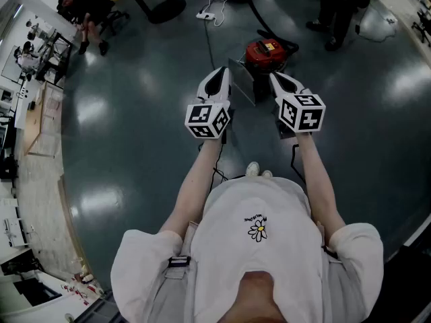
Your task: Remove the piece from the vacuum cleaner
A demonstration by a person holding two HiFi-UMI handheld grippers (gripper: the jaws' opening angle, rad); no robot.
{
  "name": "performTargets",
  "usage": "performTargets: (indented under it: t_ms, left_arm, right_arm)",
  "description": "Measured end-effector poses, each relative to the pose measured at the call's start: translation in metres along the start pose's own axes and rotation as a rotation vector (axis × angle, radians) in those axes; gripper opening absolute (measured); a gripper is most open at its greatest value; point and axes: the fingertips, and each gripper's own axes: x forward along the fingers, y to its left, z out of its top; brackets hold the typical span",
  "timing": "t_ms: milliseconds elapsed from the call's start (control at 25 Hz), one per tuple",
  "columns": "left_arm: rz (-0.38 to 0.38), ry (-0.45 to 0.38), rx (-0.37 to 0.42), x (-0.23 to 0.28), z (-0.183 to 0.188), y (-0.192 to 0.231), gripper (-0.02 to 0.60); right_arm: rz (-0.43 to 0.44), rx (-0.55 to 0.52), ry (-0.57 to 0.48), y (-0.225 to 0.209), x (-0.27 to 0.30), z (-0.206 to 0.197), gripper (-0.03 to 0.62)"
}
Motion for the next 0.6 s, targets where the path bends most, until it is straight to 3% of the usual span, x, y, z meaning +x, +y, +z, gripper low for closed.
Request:
performTargets:
  t_ms: [400, 600]
  left_arm:
    - [0.015, -0.005, 0.004, 0.0076, -0.006, -0.0045, 0.0]
    - [0.021, -0.007, 0.007, 0.0037, -0.0072, -0.0067, 0.0]
  right_arm:
    - [-0.003, -0.034, -0.01, -0.0084, 0.0014, 0.0008, 0.023]
    - [0.01, -0.001, -0.012, -0.0094, -0.0004, -0.0038, 0.025]
